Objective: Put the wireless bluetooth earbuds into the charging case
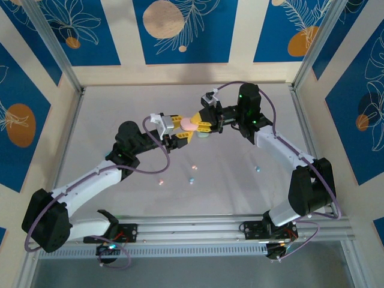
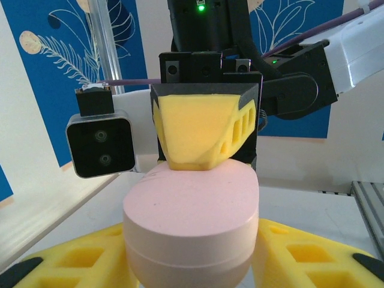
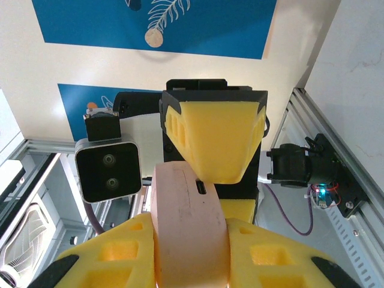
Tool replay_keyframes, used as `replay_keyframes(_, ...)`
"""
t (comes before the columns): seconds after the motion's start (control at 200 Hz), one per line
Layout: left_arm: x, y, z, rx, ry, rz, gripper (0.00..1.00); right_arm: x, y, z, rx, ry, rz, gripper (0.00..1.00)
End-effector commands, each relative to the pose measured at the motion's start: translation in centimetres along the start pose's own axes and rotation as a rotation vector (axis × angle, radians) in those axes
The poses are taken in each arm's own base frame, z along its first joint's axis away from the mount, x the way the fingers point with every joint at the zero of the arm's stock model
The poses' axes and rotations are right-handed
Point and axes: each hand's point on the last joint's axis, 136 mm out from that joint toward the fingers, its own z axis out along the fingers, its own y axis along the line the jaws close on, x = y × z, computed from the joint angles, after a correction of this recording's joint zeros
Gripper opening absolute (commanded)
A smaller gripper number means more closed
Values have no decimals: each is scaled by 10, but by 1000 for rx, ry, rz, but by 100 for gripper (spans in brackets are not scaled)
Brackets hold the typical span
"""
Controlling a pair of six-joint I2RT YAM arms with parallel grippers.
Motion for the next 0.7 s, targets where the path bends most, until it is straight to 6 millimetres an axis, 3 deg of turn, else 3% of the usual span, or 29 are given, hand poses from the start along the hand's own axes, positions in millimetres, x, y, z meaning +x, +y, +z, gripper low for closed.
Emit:
replay_keyframes(0.0,-15,-4,2,23,-46,10,47,6,2,3,-7,40,-5,17)
replay_keyframes(0.33,-18,-5,3,30,-64,-2,52,5,-1,3,-6,38,-2,17)
replay_keyframes(0.695,-19,-5,4,36,-81,-18,49,5,-1,4,-6,37,-3,17)
